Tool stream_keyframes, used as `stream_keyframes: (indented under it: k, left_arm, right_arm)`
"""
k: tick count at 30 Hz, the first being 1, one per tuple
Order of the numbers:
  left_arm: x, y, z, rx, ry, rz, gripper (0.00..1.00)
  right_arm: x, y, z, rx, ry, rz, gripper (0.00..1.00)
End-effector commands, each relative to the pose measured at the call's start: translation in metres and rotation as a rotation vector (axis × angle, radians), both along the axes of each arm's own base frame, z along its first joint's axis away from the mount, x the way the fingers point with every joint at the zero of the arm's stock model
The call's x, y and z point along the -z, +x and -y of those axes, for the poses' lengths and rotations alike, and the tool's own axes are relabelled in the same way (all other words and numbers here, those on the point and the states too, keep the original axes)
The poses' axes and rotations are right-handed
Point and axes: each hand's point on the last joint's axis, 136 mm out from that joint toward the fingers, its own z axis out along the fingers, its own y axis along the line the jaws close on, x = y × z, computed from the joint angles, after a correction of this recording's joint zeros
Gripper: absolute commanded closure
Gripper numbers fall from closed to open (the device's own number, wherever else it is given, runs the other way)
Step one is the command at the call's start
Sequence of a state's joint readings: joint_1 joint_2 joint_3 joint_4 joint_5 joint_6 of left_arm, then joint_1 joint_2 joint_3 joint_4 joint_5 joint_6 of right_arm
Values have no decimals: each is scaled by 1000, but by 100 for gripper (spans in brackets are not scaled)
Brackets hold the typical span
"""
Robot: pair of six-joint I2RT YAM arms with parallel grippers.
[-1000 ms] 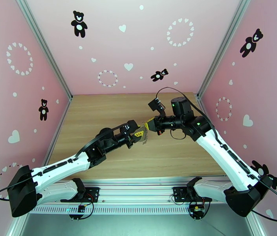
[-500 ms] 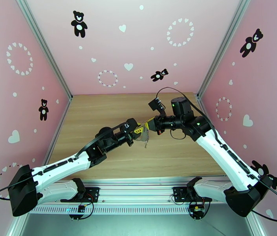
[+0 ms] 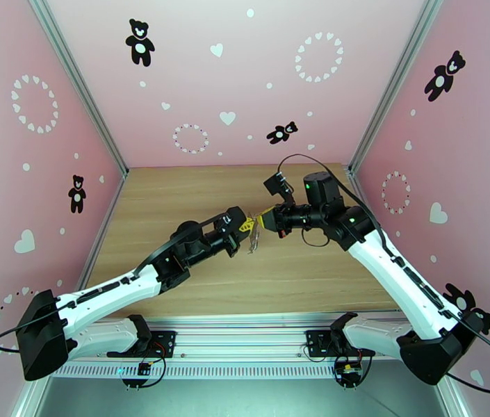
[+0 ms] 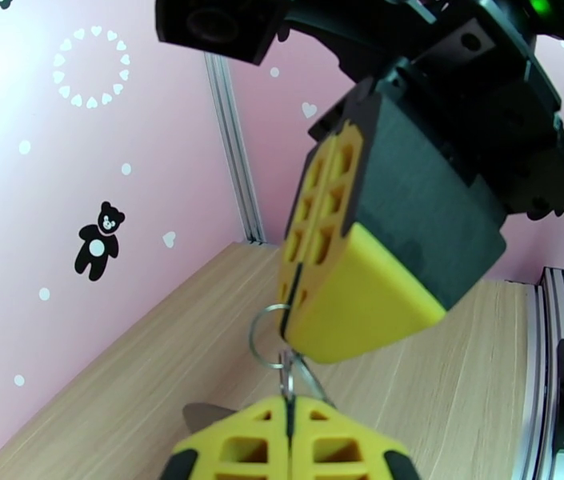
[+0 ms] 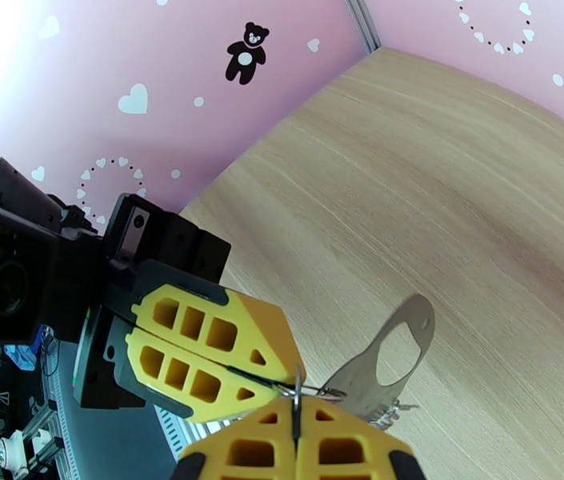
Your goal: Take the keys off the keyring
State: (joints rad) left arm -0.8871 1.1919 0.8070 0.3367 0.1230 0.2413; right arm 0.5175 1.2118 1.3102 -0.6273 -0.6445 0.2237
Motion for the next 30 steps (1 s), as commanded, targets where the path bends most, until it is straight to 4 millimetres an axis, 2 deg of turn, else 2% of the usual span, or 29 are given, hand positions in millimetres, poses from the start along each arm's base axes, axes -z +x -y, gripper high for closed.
stream_keyframes:
  k: [1,3,5,9,11,14,17,20,23,26,30]
  left_arm:
    - [-15,-9,0,30,16,-62,100]
    - [-18,-12,-2,37,25,-98,100]
    - [-21,-12,-6,20,28,-127,100]
    - [-25,-19,-8,38,80,-220,100]
    - [-22,-21,-9,42,121,-276,100]
    - [-23,-19,-14,3,156,-356,100]
    - [-23,-21,-19,-12,196,-444,100]
    - [-26,-30,-17,19,217,-511,100]
    - [-32,-43,-14,96,208,-504,100]
    - [-32,-42,-18,93,214,-497,100]
    - [-36,-45,-16,139,202,-528,100]
  right_arm:
    - [-11,-6,2,-24,7,52,100]
    - [-13,-8,3,-32,2,66,98]
    - [-13,-11,5,-39,-8,77,85]
    - [-20,-17,10,-47,-13,121,68]
    - [-26,-19,13,-44,-12,156,66]
    - [-23,-19,19,-31,-51,199,62]
    - [-22,-26,18,-72,-30,250,52]
    - [-11,-21,20,-62,-63,279,52]
    - [-6,-21,22,-88,-85,379,51]
    - [0,-22,25,-95,-90,491,46]
    - [10,-24,24,-124,-90,570,44]
